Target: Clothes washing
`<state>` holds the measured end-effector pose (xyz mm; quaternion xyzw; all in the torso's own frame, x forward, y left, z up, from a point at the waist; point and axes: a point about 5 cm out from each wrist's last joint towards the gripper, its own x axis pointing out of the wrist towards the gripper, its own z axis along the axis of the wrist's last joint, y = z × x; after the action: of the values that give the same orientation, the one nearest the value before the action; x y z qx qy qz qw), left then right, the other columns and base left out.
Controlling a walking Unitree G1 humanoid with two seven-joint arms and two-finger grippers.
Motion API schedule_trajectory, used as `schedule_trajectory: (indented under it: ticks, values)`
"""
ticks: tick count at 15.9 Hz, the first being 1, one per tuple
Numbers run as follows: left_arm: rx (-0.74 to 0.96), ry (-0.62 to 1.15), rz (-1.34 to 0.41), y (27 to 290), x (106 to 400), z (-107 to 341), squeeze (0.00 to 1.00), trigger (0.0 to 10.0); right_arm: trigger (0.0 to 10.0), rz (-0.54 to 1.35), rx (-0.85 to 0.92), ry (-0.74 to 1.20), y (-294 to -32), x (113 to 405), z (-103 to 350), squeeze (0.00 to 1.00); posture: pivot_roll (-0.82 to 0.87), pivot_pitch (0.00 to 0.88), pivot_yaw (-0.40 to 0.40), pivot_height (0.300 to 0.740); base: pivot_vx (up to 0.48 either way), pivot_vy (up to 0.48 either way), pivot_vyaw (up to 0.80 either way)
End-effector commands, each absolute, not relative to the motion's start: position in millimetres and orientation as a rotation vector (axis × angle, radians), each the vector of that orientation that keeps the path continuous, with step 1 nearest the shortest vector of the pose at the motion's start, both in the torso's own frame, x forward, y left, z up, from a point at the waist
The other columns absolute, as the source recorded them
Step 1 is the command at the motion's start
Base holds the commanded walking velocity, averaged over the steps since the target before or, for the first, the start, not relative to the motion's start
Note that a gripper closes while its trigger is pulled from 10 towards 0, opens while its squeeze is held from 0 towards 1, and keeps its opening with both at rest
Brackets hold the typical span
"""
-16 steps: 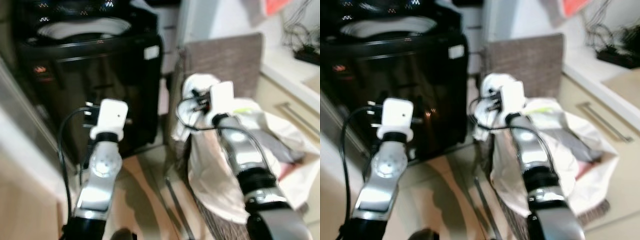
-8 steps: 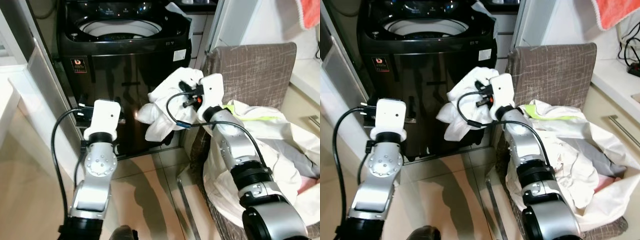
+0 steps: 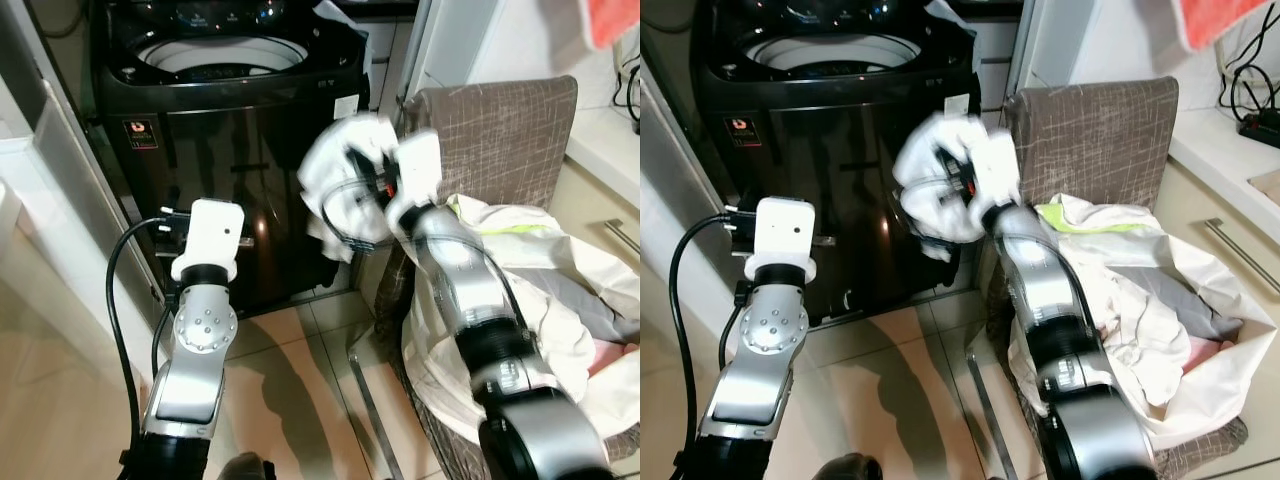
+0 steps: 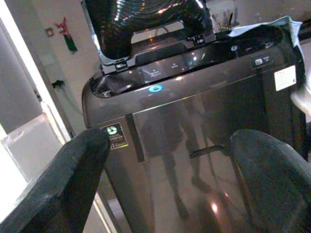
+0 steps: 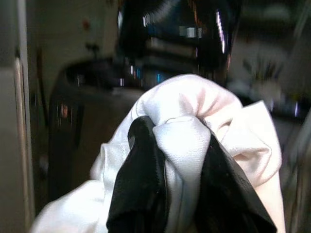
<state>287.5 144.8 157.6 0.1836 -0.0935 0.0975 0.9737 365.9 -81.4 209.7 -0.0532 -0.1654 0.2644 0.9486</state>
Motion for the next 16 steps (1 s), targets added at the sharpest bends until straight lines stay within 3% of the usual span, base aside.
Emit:
schedule_trajectory:
  ticks: [1, 6, 12, 13, 16]
  values:
    - [0.370, -0.194, 0.191, 142, 290, 158, 0.00, 10.0, 0.0, 0.539, -0.134, -0.456, -80, 368, 240, 0.00, 0.04, 0.000, -0.051, 0.740, 0.000, 0.000, 0.00]
    - [0.356, -0.204, 0.187, 140, 292, 160, 0.00, 10.0, 0.0, 0.489, -0.204, -0.626, -93, 383, 304, 0.00, 0.05, 0.000, -0.059, 0.740, 0.000, 0.000, 0.00]
    - [0.359, -0.205, 0.205, 143, 291, 160, 0.00, 10.0, 0.0, 0.504, -0.193, -0.637, -86, 385, 304, 0.00, 0.05, 0.000, -0.061, 0.740, 0.000, 0.000, 0.00]
    - [0.355, -0.204, 0.207, 144, 291, 160, 0.00, 10.0, 0.0, 0.532, -0.120, -0.662, -77, 383, 312, 0.00, 0.04, 0.000, -0.050, 0.740, 0.000, 0.000, 0.00]
    - [0.359, -0.209, 0.186, 141, 294, 162, 0.00, 10.0, 0.0, 0.597, -0.140, -0.825, -54, 373, 358, 0.00, 0.04, 0.000, -0.045, 0.740, 0.000, 0.000, 0.00]
